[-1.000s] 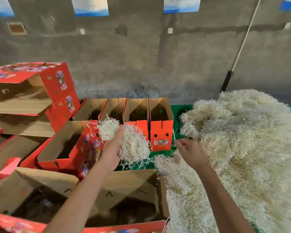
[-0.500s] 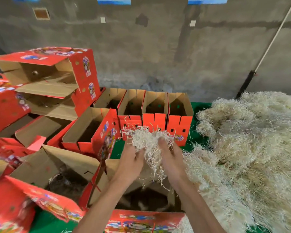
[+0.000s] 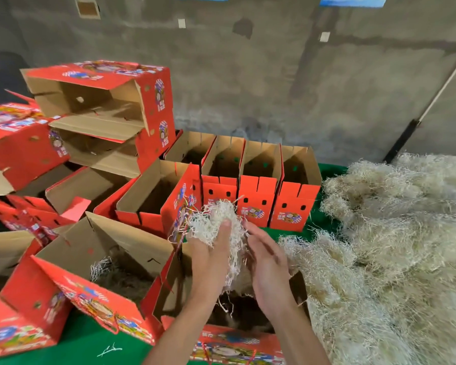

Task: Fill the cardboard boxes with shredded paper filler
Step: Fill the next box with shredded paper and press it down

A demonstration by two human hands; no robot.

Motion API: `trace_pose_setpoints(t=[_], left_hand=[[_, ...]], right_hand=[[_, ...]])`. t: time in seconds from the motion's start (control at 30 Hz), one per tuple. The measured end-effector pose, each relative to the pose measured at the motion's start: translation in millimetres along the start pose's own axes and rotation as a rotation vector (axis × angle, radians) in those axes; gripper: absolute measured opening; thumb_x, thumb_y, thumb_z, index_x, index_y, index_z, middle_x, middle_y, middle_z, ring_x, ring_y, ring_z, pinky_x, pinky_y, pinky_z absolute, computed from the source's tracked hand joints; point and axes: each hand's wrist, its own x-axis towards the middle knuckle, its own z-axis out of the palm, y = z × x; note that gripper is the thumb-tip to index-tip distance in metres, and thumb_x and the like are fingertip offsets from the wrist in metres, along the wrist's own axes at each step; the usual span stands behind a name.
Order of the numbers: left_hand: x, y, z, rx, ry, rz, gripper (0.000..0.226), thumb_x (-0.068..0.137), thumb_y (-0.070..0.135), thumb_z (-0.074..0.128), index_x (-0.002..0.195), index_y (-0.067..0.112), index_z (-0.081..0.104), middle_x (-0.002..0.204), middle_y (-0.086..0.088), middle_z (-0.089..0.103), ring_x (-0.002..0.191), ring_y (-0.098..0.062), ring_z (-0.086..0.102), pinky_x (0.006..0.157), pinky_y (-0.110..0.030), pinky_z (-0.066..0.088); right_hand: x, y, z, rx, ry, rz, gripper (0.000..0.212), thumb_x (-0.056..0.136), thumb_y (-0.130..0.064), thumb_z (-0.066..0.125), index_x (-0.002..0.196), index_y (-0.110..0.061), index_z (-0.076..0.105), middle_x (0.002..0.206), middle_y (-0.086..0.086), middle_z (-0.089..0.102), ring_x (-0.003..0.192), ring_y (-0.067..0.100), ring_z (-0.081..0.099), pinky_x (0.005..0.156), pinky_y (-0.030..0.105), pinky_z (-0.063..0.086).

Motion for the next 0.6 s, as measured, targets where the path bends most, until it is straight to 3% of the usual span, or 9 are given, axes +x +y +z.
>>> trace_pose_setpoints(t=[0.07,0.17,0.23,0.3,0.37,0.4,0.5,0.57,0.6], left_hand=[[7,2,-1,-0.099,0.03,-0.103,0.101,0.068,0.09,0.058,0.145,0.028,0.037,0.143,0.01,0.046,0.129,-0.009,0.046,0.11,-0.034,0.034],[12,2,1,-0.063,-0.092,-0.217,0.131,0.056,0.096,0.059,0.154,0.015,0.028,0.154,-0.006,0.042,0.138,-0.035,0.044,0.113,-0.053,0.037],[10,3,8,-0.016,-0.17,-0.345,0.138,0.047,0.101,0.057,0.157,0.029,0.017,0.154,-0.001,0.038,0.142,-0.03,0.038,0.115,-0.052,0.033],[10,1,16,0.057,-0.224,-0.353,0.136,0.044,0.105,0.051,0.156,0.039,0.013,0.16,0.004,0.03,0.146,-0.022,0.03,0.118,-0.051,0.027],[11,4,22,0.114,-0.204,-0.263,0.124,0.049,0.103,0.05,0.153,0.044,0.017,0.152,0.014,0.038,0.142,-0.014,0.033,0.117,-0.049,0.031],[13,6,24,0.104,-0.148,-0.217,0.109,0.054,0.099,0.053,0.144,0.043,0.03,0.135,0.019,0.05,0.134,-0.01,0.043,0.11,-0.045,0.04],[13,13,32,-0.043,-0.063,-0.172,0.055,0.071,0.086,0.053,0.102,0.041,0.05,0.091,0.023,0.058,0.097,-0.005,0.057,0.085,-0.026,0.043],[11,9,37,-0.099,-0.099,-0.22,0.048,0.08,0.083,0.046,0.112,0.046,0.049,0.101,0.03,0.052,0.103,-0.002,0.051,0.095,-0.03,0.039],[9,7,38,-0.071,-0.086,-0.175,0.053,0.084,0.081,0.042,0.121,0.045,0.05,0.111,0.028,0.053,0.11,-0.003,0.05,0.099,-0.032,0.04]], right_hand=[[-1,3,0,-0.12,0.122,-0.092,0.023,0.094,-0.048,0.063,0.115,-0.039,0.071,0.113,-0.011,0.072,0.11,0.011,0.065,0.094,0.028,0.051],[2,0,-1,-0.144,0.144,-0.019,0.066,0.075,-0.086,0.057,0.124,-0.043,0.062,0.12,-0.014,0.069,0.108,0.008,0.064,0.098,0.036,0.051],[3,-8,3,-0.179,0.13,0.123,0.107,0.064,-0.099,0.048,0.149,-0.034,0.04,0.15,-0.012,0.046,0.127,0.004,0.045,0.109,0.037,0.035],[6,-13,7,-0.2,0.206,0.199,0.127,0.061,-0.101,0.047,0.155,-0.017,0.03,0.158,0.005,0.037,0.135,0.015,0.044,0.11,0.044,0.036],[9,-13,5,-0.283,0.324,0.115,0.114,0.067,-0.096,0.049,0.133,-0.002,0.054,0.132,0.021,0.061,0.111,0.026,0.065,0.102,0.052,0.047],[9,-15,5,-0.317,0.371,0.016,0.097,0.071,-0.093,0.051,0.12,-0.01,0.064,0.116,0.015,0.069,0.101,0.024,0.069,0.098,0.053,0.052],[6,-15,7,-0.473,0.397,-0.193,0.097,0.08,-0.082,0.054,0.154,-0.023,0.033,0.152,-0.003,0.047,0.14,0.013,0.043,0.119,0.035,0.031],[6,-8,8,-0.556,0.357,-0.231,0.081,0.088,-0.078,0.046,0.149,-0.025,0.042,0.149,-0.011,0.05,0.138,0.005,0.043,0.116,0.029,0.031],[4,-5,7,-0.497,0.329,-0.251,0.062,0.091,-0.077,0.042,0.135,-0.035,0.054,0.132,-0.022,0.06,0.125,-0.005,0.051,0.108,0.022,0.038]])
